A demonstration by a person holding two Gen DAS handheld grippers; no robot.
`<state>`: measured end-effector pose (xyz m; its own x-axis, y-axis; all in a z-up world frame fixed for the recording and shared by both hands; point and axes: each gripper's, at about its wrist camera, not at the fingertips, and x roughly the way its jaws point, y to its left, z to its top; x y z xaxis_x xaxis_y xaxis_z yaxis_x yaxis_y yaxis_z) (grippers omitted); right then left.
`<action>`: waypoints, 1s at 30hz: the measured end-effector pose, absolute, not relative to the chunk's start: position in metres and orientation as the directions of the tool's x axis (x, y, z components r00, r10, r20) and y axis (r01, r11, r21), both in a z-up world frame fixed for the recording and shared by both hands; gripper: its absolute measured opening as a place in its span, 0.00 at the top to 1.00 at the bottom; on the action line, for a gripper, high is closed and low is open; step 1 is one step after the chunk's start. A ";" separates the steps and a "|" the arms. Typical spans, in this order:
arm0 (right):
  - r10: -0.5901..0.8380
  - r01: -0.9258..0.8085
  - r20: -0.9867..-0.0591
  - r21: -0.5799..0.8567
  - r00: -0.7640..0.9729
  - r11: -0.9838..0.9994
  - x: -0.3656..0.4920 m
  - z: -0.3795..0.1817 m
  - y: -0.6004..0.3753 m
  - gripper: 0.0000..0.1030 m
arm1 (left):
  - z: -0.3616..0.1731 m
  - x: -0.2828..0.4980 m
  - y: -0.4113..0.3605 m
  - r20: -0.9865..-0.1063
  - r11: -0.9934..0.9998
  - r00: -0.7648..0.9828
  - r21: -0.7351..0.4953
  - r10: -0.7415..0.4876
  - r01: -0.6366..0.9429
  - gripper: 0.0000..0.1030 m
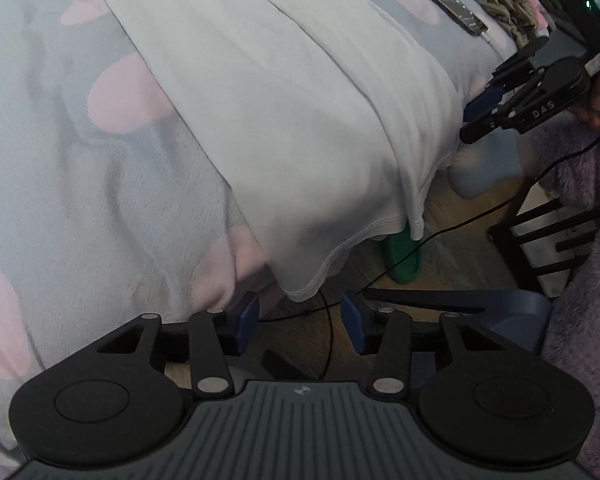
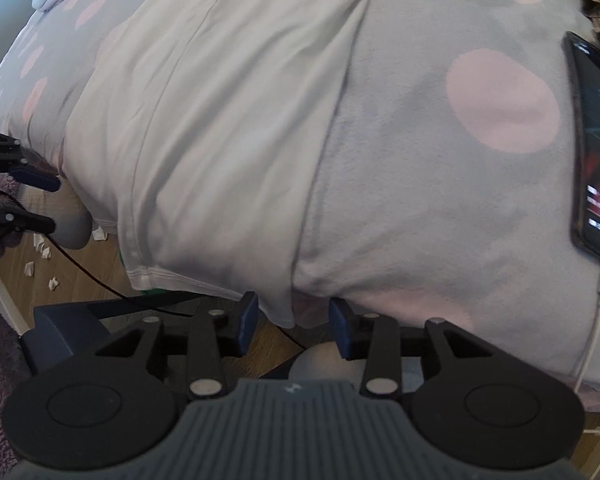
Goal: Fold clothes
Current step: 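Grasp the shirt hem at the bed edge with both tools, then lift the hem with both tools and fold it up over the shirt body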
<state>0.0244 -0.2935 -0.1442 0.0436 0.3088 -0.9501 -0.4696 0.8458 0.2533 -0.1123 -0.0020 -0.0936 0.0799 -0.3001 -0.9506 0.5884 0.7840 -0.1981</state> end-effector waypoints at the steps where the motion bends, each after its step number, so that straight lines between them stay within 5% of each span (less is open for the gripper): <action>1: 0.316 -0.480 -0.948 0.260 0.037 0.838 0.025 -0.146 -0.291 0.59 | -0.098 -0.110 -0.001 -0.950 0.797 0.092 -0.194 -0.297 0.571 0.58; 11: 0.385 -0.454 -0.922 0.332 0.028 0.827 0.027 -0.162 -0.280 0.59 | -0.120 -0.110 -0.016 -0.930 0.775 0.129 -0.205 -0.345 0.598 0.68; 13: 0.397 -0.457 -0.917 0.339 0.034 0.823 0.026 -0.165 -0.279 0.64 | -0.123 -0.112 -0.021 -0.924 0.758 0.133 -0.206 -0.359 0.619 0.70; 15: 0.416 -0.474 -0.909 0.352 0.033 0.807 0.023 -0.163 -0.279 0.83 | -0.122 -0.115 -0.024 -0.921 0.740 0.137 -0.197 -0.364 0.643 0.75; 18: 0.436 -0.497 -0.900 0.372 0.015 0.784 0.020 -0.155 -0.280 0.91 | -0.117 -0.114 -0.021 -0.914 0.727 0.117 -0.227 -0.389 0.648 0.86; 22: 0.484 -0.562 -0.875 0.405 -0.010 0.721 0.012 -0.132 -0.287 0.95 | -0.101 -0.113 -0.016 -0.888 0.678 0.052 -0.309 -0.457 0.667 0.96; 30: 0.653 -0.639 -0.757 0.487 0.032 0.596 0.010 -0.064 -0.318 0.96 | -0.037 -0.100 0.003 -0.771 0.584 -0.004 -0.486 -0.637 0.650 0.99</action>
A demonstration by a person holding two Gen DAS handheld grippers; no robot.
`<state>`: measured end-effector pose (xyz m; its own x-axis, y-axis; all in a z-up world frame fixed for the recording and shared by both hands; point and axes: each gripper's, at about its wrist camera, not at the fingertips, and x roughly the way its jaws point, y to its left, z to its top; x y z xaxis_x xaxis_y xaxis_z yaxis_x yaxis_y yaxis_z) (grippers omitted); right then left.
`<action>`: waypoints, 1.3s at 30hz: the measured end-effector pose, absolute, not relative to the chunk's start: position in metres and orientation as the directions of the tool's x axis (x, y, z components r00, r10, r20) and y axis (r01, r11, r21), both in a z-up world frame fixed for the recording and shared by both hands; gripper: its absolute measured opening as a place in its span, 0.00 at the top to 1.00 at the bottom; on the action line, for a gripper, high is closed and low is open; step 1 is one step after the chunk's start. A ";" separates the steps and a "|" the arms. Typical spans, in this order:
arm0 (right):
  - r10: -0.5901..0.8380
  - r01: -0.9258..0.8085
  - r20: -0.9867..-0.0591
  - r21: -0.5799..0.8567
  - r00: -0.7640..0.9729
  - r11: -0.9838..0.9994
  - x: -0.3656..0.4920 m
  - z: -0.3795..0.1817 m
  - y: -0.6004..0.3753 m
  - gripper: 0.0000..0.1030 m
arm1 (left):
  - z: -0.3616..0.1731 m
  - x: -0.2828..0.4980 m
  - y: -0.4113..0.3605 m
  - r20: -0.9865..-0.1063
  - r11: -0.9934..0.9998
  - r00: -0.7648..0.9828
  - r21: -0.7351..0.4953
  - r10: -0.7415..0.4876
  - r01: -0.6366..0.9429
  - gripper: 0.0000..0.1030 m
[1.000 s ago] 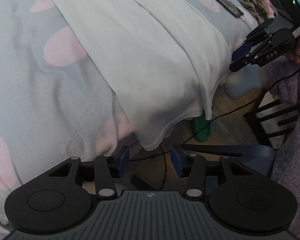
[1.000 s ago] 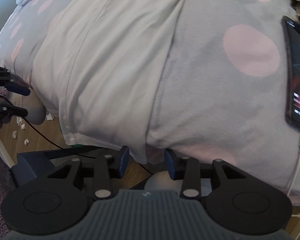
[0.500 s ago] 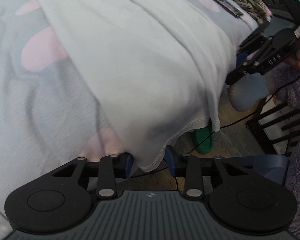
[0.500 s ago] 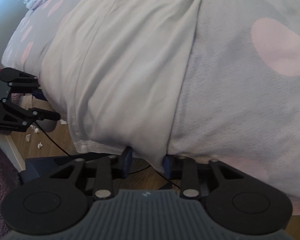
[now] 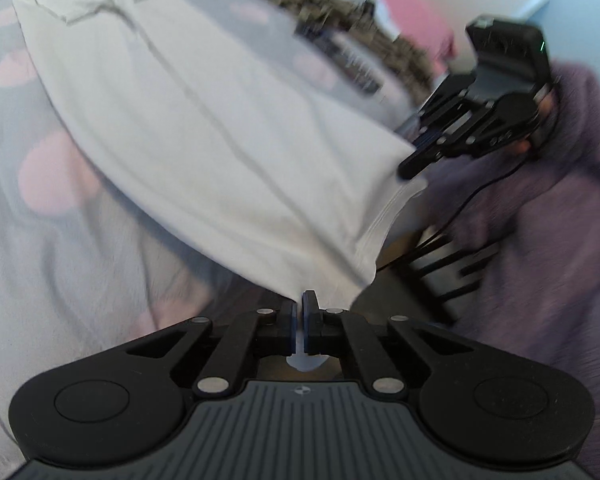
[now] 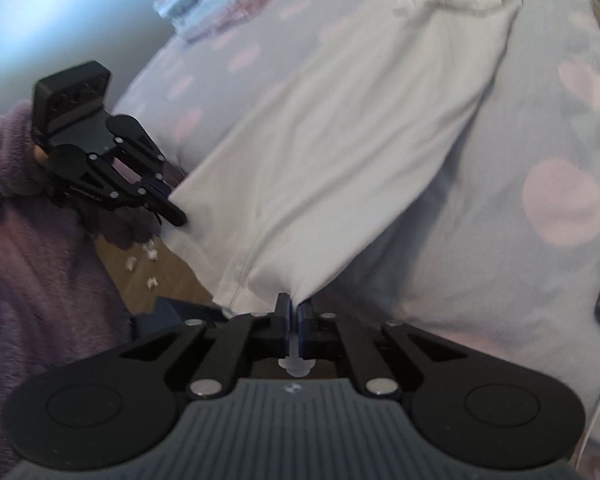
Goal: Fold clothes
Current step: 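Lift the hem with both tools and fold it up over the shirt body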
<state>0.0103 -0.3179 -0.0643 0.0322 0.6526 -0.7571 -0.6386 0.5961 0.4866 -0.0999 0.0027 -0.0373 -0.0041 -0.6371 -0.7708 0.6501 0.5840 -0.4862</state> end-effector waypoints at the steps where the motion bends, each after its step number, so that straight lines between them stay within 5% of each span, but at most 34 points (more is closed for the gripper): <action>1: 0.668 -0.645 -0.743 0.488 0.047 0.588 0.011 -0.055 -0.320 0.96 | -0.029 -0.097 0.006 -0.757 0.581 0.006 -0.497 -0.653 0.644 0.99; 11: 0.777 -0.573 -0.566 0.552 0.277 0.606 0.066 0.015 -0.335 0.96 | 0.031 -0.039 0.051 -0.644 0.638 0.209 -0.556 -0.736 0.533 1.00; 25: 0.578 -0.322 -0.723 0.483 0.378 0.815 0.201 -0.036 -0.308 0.96 | -0.012 0.112 0.048 -0.724 0.789 0.318 -0.540 -0.613 0.293 1.00; 39: 0.532 -0.160 -0.775 0.510 0.340 0.845 0.274 -0.096 -0.302 0.94 | -0.073 0.177 0.046 -0.782 0.833 0.298 -0.543 -0.547 0.106 1.00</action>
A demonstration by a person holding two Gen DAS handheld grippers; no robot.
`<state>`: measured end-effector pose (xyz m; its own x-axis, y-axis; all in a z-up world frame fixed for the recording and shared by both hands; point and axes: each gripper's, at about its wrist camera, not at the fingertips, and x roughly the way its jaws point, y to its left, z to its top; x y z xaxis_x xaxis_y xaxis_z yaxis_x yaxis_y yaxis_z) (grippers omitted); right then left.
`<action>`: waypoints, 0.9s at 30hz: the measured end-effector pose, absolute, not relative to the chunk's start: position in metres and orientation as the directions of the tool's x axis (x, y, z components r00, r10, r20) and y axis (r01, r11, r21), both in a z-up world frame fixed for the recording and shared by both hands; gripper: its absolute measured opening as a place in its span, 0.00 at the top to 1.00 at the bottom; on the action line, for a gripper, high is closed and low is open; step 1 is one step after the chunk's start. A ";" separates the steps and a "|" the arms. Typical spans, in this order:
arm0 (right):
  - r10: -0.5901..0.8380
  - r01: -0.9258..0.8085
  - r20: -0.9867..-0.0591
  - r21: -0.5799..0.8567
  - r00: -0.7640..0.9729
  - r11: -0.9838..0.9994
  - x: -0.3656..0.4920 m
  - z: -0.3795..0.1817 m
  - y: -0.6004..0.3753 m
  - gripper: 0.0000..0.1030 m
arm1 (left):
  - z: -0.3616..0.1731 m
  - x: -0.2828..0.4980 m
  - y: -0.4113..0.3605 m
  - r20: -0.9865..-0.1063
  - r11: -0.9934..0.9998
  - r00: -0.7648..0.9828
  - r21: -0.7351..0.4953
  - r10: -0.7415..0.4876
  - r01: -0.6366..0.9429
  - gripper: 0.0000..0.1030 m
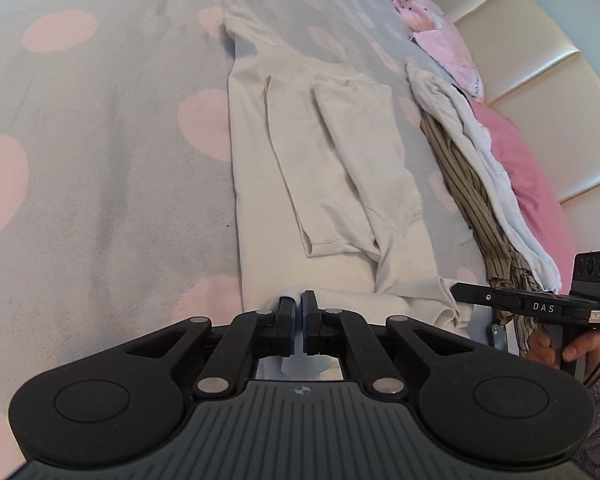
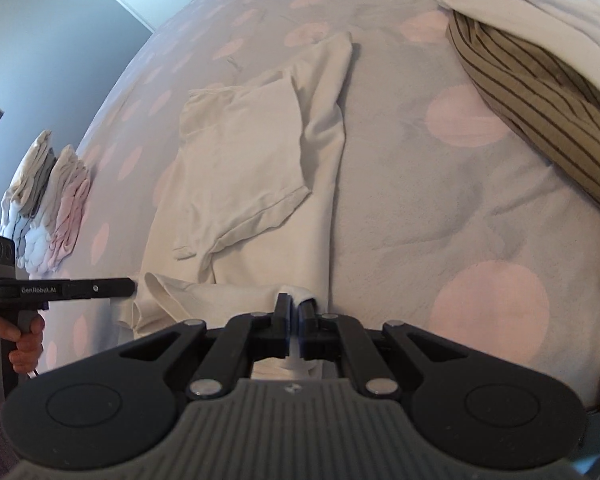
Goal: Fold clothes
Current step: 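Lift the hem with both tools and fold it up over the shirt body, then release the folded shirt and move both open tools back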
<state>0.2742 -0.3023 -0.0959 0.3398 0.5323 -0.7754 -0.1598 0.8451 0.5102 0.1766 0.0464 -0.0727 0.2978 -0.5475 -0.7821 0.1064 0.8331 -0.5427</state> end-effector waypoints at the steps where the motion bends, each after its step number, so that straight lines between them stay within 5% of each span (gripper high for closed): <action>1: 0.537 -0.152 -0.772 0.519 0.340 0.841 0.275 -0.096 -0.303 0.94 | -0.073 0.177 0.047 -0.783 0.833 0.297 -0.544 -0.546 0.100 0.99; 4: 0.556 -0.136 -0.750 0.548 0.357 0.826 0.275 -0.089 -0.308 0.80 | -0.067 0.177 0.053 -0.762 0.815 0.317 -0.576 -0.564 0.066 0.96; 5: 0.558 -0.126 -0.743 0.555 0.369 0.822 0.274 -0.086 -0.311 0.61 | -0.064 0.177 0.057 -0.752 0.806 0.328 -0.590 -0.572 0.054 0.93; 6: 0.554 -0.112 -0.738 0.558 0.387 0.822 0.273 -0.082 -0.313 0.43 | -0.061 0.176 0.060 -0.745 0.801 0.341 -0.597 -0.573 0.044 0.85; 7: 0.546 -0.099 -0.733 0.559 0.405 0.823 0.272 -0.078 -0.316 0.41 | -0.057 0.174 0.063 -0.744 0.803 0.356 -0.595 -0.566 0.034 0.70; 9: 0.543 -0.087 -0.724 0.564 0.426 0.821 0.269 -0.072 -0.322 0.42 | -0.048 0.171 0.070 -0.745 0.815 0.397 -0.580 -0.536 0.013 0.51; 13: 0.543 -0.123 -0.687 0.561 0.483 0.819 0.254 -0.050 -0.323 0.42 | -0.030 0.157 0.083 -0.721 0.814 0.468 -0.581 -0.511 -0.006 0.51; 16: 0.571 -0.217 -0.636 0.548 0.518 0.808 0.236 -0.029 -0.312 0.49 | -0.013 0.138 0.072 -0.705 0.831 0.477 -0.546 -0.525 0.108 0.59; 20: 0.578 -0.393 -0.663 0.428 0.476 0.814 0.210 -0.015 -0.273 0.82 | -0.003 0.108 0.036 -0.712 0.832 0.430 -0.462 -0.554 0.307 0.72; 27: 0.486 -0.502 -0.788 0.266 0.379 0.823 0.201 -0.061 -0.212 0.88 | -0.039 0.099 -0.021 -0.783 0.826 0.355 -0.333 -0.511 0.454 0.73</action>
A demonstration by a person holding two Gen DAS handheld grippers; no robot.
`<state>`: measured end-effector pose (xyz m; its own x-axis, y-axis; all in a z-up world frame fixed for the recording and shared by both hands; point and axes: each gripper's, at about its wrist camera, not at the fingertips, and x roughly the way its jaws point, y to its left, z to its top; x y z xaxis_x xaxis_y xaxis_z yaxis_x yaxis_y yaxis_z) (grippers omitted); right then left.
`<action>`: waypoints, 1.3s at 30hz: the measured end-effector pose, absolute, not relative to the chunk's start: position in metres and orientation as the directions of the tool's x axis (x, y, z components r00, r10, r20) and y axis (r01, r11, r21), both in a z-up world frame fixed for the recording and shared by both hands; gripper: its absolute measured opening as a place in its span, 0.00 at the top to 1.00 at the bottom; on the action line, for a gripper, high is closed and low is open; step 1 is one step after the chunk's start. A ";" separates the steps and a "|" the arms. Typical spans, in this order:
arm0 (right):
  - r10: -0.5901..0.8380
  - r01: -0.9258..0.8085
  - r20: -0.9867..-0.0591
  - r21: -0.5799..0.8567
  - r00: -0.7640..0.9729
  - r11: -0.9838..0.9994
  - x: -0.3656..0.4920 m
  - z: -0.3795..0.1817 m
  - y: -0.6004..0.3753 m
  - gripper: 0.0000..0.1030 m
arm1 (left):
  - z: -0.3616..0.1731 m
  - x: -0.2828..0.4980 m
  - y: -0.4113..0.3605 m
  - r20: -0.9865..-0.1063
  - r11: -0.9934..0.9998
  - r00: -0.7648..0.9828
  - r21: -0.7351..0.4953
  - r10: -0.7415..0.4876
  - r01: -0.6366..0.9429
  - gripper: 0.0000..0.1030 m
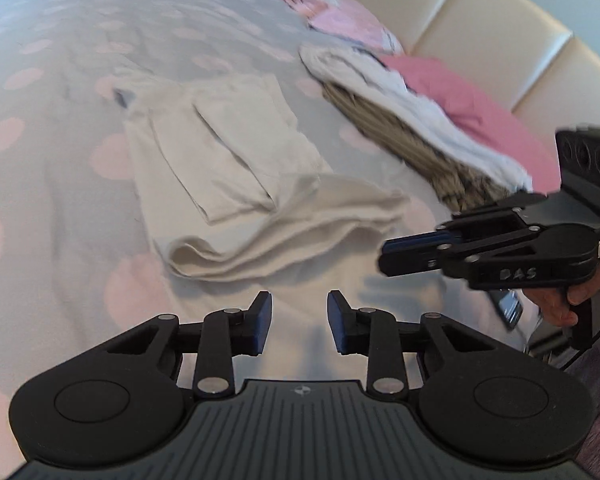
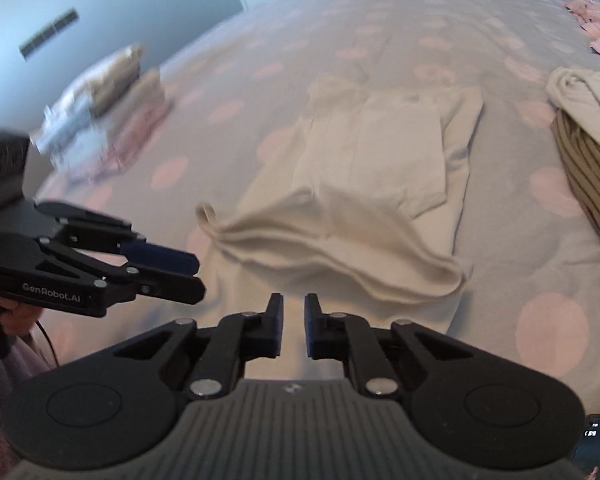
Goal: Fold clothes
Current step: 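Release the folded shirt and move both open tools back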
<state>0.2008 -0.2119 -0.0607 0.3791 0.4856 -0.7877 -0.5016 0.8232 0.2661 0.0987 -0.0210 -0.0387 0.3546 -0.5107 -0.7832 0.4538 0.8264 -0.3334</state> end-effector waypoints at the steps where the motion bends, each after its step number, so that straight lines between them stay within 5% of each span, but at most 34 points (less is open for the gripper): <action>1: 0.464 -0.505 -0.802 0.243 0.376 0.828 0.203 -0.067 -0.208 0.88 | -0.046 0.101 -0.025 -0.796 0.830 0.347 -0.315 -0.496 0.461 0.73; 12: 0.354 -0.395 -0.830 0.179 0.430 0.901 0.272 -0.090 -0.205 0.86 | -0.065 0.170 -0.023 -0.785 0.902 0.461 -0.286 -0.413 0.322 0.73; 15: 0.350 -0.368 -0.815 0.183 0.461 0.912 0.281 -0.080 -0.213 0.71 | -0.054 0.180 -0.017 -0.763 0.912 0.505 -0.295 -0.404 0.283 0.73; 20: 0.365 -0.351 -0.797 0.206 0.482 0.913 0.281 -0.063 -0.234 0.71 | -0.032 0.184 -0.006 -0.733 0.912 0.542 -0.324 -0.411 0.253 0.71; 27: 0.451 -0.436 -0.757 0.244 0.473 0.866 0.229 -0.051 -0.271 0.53 | -0.019 0.138 0.017 -0.725 0.888 0.517 -0.324 -0.455 0.327 0.63; 39: 0.534 -0.616 -0.755 0.225 0.380 0.755 0.142 -0.086 -0.300 0.44 | -0.047 0.042 0.031 -0.800 0.874 0.412 -0.269 -0.437 0.404 0.63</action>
